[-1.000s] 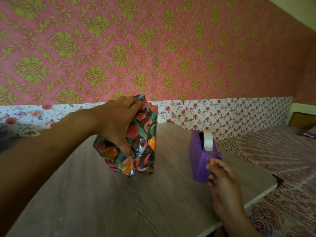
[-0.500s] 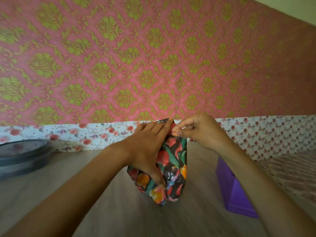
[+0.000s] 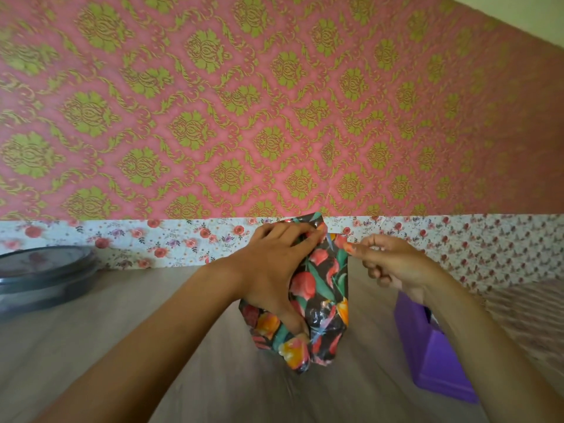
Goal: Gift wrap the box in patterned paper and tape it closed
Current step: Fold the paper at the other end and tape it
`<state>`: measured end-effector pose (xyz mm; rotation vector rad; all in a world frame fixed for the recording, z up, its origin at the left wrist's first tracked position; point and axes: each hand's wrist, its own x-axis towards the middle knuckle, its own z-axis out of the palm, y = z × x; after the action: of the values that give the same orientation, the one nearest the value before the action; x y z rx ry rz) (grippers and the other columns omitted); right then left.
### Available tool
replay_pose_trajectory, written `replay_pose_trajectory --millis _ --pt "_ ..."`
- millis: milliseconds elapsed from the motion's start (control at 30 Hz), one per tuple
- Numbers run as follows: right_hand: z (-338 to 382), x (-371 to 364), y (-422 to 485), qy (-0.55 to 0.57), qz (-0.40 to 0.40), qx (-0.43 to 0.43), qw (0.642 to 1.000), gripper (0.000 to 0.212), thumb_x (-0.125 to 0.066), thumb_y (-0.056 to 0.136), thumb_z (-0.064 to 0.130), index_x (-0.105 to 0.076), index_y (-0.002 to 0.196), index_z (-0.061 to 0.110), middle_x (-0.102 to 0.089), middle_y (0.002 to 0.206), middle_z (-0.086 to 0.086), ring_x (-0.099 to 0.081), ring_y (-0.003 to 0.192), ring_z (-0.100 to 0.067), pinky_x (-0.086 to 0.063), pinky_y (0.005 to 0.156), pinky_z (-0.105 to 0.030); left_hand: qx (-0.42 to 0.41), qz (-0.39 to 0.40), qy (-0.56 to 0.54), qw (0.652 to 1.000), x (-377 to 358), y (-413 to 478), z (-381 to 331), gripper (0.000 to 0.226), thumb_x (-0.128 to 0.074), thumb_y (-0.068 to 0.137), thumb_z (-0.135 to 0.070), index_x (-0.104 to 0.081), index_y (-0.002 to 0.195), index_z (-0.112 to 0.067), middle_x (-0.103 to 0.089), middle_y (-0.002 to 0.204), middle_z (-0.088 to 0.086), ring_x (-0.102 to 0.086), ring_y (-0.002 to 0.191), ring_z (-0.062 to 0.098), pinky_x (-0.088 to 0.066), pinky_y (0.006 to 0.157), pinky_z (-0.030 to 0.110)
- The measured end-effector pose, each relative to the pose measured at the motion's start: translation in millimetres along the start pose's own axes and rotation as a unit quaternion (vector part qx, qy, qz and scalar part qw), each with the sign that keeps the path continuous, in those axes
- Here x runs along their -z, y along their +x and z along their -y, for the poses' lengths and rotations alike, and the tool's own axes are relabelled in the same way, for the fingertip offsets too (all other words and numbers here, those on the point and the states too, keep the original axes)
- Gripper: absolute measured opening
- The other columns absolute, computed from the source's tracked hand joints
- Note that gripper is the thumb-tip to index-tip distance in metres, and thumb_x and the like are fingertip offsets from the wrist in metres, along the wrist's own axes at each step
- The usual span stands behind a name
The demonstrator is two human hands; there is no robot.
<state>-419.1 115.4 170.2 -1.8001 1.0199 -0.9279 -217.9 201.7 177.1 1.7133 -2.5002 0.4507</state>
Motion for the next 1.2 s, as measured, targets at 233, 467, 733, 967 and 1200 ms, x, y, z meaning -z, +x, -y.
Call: replay_pose_trajectory --millis 233,467,733,967,1200 --pt "-52 41 -37 -0.145 -0.244 0.094 0.954 0.025 -0.079 0.07 0.023 -0.059 0.07 0.008 -0.063 0.065 -0.008 -0.058 0.063 -0.02 -0.041 0.06 -0.025 0.0 -0.019 -0.026 0.999 -8 -1 4 0.138 -0.076 0.056 -0.067 0.026 0.142 -0.033 0.015 0.153 -0.013 0.016 0.14 0.01 0.014 0.112 0.037" --pt "-93 82 -69 -0.23 -0.293 -0.04 0.927 0.03 -0.064 0.084 0.034 -0.053 0.064 0.015 -0.064 0.073 -0.015 -0.059 0.071 -0.032 -0.039 0.066 -0.036 -0.008 -0.044 -0.043 0.998 -15 3 9 0.136 -0.056 0.038 -0.085 0.045 0.12 -0.045 0.014 0.146 -0.024 0.014 0.129 -0.007 0.019 0.101 0.019" --pt "-104 59 -53 -0.06 -0.329 -0.088 0.938 0.033 -0.079 0.072 0.016 -0.053 0.092 0.013 -0.062 0.082 -0.002 -0.058 0.071 -0.017 -0.045 0.064 -0.032 -0.004 -0.046 -0.059 0.997 -12 1 7 0.141 -0.05 0.031 -0.087 0.047 0.122 -0.041 0.009 0.146 -0.024 0.012 0.123 -0.012 0.013 0.101 0.018" --pt "-117 28 -53 0.315 -0.493 -0.004 0.811 0.036 -0.069 0.078 0.0 -0.041 0.067 0.02 -0.058 0.062 0.005 -0.055 0.051 -0.009 -0.045 0.047 -0.021 -0.009 -0.062 -0.071 0.996 -14 0 8 0.133 -0.046 0.031 -0.087 0.037 0.126 -0.046 0.005 0.149 -0.02 0.008 0.126 -0.009 0.017 0.094 0.008" --pt "-138 -1 -69 0.27 -0.492 0.05 0.826 0.036 -0.061 0.082 -0.006 -0.041 0.066 0.02 -0.055 0.051 0.013 -0.048 0.046 0.006 -0.039 0.049 -0.01 -0.024 -0.085 -0.069 0.994 -16 0 8 0.133 -0.049 0.03 -0.086 0.03 0.13 -0.047 -0.003 0.139 -0.026 0.0 0.128 0.0 0.006 0.1 0.017"
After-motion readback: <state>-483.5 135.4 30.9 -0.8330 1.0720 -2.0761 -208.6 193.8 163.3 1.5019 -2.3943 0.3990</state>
